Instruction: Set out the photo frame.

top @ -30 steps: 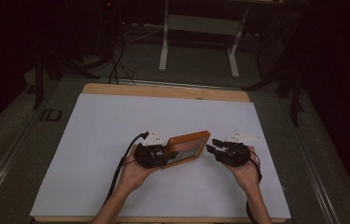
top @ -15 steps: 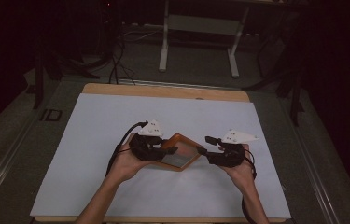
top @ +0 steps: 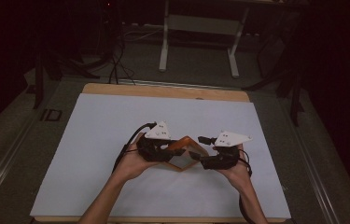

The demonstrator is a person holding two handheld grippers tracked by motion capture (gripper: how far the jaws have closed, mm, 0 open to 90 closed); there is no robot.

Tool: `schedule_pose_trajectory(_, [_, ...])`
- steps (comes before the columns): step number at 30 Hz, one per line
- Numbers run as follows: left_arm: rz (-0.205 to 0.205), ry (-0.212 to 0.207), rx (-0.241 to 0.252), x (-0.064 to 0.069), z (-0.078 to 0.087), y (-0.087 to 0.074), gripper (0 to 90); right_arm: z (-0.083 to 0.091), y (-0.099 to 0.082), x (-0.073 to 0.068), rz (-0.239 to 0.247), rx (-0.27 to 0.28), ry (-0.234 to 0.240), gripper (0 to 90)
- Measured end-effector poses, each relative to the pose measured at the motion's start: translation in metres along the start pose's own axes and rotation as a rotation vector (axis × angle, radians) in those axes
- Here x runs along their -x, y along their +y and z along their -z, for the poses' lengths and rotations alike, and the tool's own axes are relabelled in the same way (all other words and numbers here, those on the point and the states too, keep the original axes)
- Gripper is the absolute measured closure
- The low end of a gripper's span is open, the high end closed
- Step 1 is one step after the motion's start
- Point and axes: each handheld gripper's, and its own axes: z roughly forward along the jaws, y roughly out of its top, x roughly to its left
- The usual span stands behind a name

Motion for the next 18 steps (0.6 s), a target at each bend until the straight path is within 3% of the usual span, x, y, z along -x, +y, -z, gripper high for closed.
schedule_pose_trajectory(4, [0.000, -0.022, -0.002, -0.0022, -0.0005, 0.0002, 66.9, -0.0010, 0.0014, -0.0022, 0.013, 0.000, 0.016, 34.1])
schedule_pose_trajectory(18, [0.019, -0.027, -0.016, -0.0084, 0.0002, -0.0015, 61.2, 0.0000, 0.0004, -0.0035, 0.033, -0.009, 0.037, 45.2])
